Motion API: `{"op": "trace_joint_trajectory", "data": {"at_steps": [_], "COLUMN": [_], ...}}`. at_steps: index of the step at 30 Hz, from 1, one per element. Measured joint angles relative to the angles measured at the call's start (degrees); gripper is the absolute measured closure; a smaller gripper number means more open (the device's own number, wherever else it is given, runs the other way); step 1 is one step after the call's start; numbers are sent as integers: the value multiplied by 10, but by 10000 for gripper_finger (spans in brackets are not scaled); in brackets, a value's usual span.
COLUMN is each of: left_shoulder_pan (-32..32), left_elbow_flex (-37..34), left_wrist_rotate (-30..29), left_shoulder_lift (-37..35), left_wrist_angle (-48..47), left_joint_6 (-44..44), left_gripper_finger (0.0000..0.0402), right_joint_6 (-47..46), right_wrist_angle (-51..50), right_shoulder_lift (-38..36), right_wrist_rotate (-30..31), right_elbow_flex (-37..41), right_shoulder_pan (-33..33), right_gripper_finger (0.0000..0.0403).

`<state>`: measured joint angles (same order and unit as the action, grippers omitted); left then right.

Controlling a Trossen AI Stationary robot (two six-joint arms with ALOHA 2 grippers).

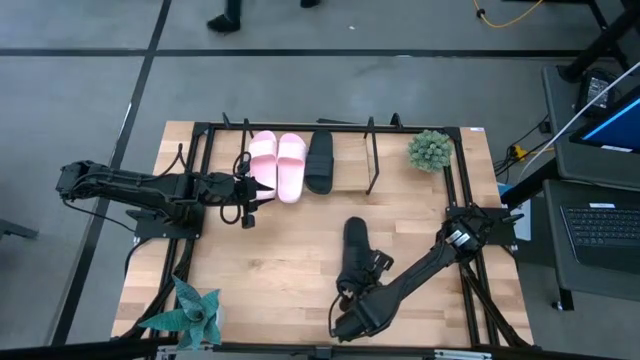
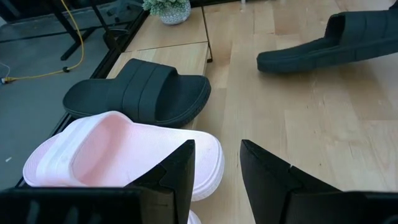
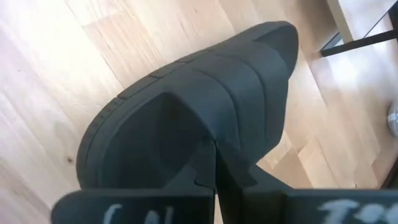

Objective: Pick and place slides into the shelf
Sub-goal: Put the black slide on the shelf

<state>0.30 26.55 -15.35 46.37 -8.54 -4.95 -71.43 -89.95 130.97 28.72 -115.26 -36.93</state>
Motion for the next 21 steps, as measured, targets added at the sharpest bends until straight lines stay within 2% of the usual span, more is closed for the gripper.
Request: {"op": "trace_joint_trajectory", "data": {"at_steps": [21], "left_shoulder_pan": [0], "left_elbow_flex": [0], "left_wrist_rotate": [0], "left_shoulder_lift": [0], "left_wrist_angle": [0], "left_joint_6": [0], "left_gripper_finger": [281], "right_joint_6": [56], "right_wrist_angle": [0], "right_shoulder_lift": [-65], "right_wrist_rotate": [94], "right_elbow_flex": [0], "right_shoulder_pan": [0], "right_gripper_finger": [403]}}
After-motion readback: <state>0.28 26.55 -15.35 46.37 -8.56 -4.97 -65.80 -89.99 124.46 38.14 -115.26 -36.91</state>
